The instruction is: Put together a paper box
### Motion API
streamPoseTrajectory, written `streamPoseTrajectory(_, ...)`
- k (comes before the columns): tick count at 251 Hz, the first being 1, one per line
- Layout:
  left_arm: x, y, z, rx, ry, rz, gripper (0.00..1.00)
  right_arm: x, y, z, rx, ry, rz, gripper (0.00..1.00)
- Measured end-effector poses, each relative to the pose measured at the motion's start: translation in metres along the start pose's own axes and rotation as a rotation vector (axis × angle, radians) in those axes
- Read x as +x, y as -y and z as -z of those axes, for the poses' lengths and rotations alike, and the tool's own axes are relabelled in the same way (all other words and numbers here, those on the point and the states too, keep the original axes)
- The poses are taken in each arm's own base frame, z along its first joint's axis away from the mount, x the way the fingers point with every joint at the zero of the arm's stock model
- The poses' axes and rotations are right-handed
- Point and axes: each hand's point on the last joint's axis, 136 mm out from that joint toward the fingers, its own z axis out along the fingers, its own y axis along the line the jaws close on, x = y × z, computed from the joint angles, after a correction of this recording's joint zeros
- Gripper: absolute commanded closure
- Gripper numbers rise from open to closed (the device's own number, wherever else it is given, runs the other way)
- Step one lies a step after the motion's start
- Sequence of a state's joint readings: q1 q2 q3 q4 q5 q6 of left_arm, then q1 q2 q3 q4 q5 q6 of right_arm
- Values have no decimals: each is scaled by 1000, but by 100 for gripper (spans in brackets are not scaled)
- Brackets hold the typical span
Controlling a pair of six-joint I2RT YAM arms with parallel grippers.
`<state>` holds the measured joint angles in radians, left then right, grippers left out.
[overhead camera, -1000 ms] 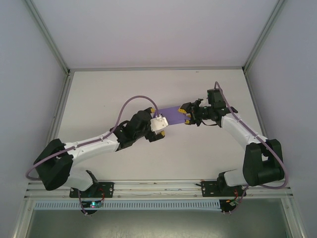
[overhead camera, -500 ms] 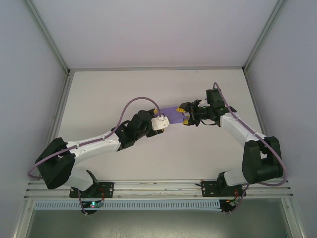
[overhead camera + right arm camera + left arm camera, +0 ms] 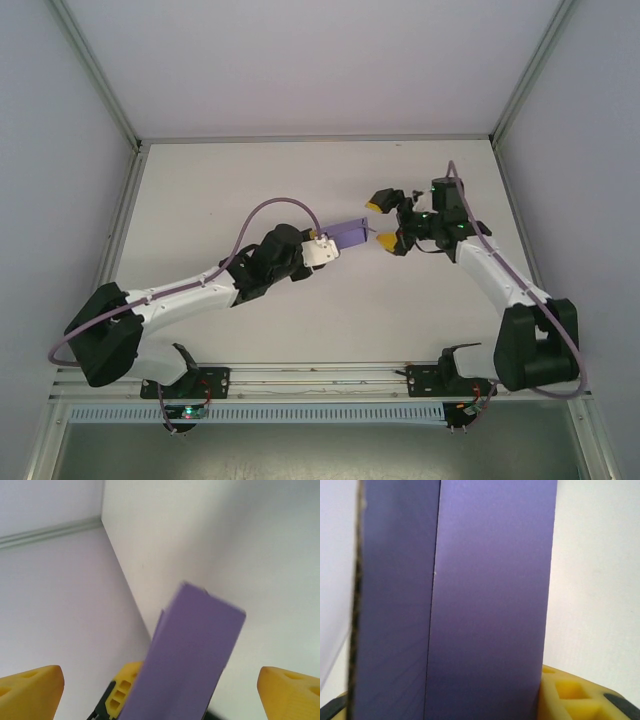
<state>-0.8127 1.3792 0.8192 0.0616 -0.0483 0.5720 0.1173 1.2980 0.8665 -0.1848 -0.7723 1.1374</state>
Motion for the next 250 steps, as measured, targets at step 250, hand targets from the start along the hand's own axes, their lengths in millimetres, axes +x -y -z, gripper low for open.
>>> streamPoseTrajectory(250,65,40,5,588,-376,294,56,65,10,-36,207,-174,1373,16)
